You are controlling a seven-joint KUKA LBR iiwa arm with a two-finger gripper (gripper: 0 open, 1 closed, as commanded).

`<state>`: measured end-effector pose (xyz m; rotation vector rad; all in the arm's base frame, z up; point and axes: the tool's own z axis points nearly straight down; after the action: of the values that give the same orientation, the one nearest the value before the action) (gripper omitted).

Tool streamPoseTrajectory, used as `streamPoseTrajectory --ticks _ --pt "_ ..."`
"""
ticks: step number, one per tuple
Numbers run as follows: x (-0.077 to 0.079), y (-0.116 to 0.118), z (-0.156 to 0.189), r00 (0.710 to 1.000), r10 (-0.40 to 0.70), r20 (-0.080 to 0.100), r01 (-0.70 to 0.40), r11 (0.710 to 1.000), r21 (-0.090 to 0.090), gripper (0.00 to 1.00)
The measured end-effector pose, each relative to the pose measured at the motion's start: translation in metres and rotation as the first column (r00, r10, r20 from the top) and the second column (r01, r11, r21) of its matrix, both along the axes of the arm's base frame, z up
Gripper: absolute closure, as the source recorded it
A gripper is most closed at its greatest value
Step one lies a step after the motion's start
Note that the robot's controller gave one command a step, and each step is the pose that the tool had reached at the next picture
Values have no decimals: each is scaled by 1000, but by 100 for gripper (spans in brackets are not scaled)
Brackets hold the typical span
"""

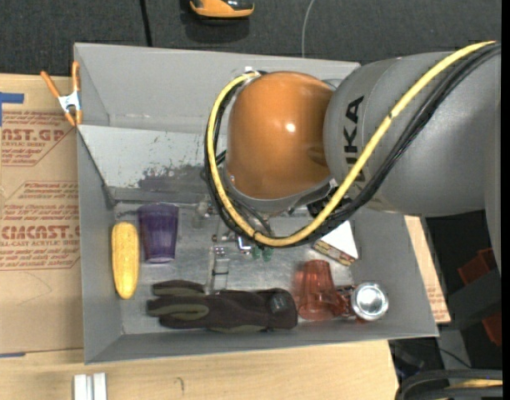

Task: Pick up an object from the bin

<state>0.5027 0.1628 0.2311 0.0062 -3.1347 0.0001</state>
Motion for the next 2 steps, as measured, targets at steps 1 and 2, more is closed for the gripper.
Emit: streamPoseTrajectory --ticks 1,2 --pt "2 -1 5 1000 -3 8 3 1000 2 0" --pt "-6 5 -38 998 -56 14 56 998 4 0"
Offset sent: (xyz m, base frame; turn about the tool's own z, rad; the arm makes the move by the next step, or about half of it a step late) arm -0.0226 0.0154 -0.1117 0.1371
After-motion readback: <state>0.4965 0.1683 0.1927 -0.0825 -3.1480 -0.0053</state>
